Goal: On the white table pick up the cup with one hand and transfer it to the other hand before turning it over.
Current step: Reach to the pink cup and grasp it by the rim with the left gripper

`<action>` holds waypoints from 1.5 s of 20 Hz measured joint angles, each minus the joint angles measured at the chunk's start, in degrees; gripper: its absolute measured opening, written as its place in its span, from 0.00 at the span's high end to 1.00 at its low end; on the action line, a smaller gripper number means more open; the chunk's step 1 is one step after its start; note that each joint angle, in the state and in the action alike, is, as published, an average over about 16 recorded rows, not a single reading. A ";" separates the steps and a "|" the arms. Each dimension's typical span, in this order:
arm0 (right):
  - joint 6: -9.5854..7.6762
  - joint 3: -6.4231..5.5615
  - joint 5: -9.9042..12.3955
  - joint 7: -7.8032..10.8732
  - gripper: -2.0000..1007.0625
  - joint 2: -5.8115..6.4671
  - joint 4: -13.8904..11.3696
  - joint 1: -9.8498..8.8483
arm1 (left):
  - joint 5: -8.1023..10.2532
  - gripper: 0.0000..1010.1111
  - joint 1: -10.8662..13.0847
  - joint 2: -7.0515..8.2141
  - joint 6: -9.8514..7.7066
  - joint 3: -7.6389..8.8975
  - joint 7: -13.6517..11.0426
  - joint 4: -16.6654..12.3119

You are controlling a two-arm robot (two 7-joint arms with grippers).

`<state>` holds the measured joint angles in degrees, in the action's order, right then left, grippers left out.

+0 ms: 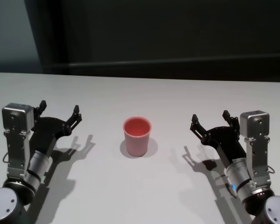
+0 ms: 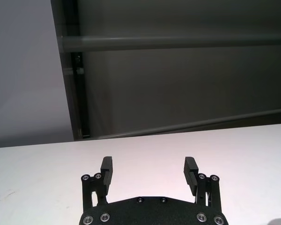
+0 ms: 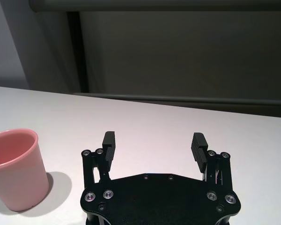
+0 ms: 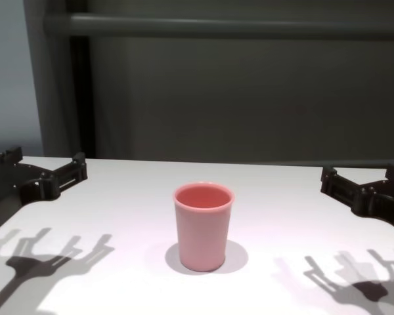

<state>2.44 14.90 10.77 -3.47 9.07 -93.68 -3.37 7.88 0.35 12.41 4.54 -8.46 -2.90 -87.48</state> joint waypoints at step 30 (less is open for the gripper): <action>0.00 0.00 0.00 0.00 0.01 0.00 0.00 0.00 | -3.50 0.01 -6.03 9.21 0.05 0.35 -12.35 1.66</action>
<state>2.44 14.90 10.77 -3.47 9.07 -93.68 -3.37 4.38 -5.67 21.61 4.59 -8.11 -15.25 -85.82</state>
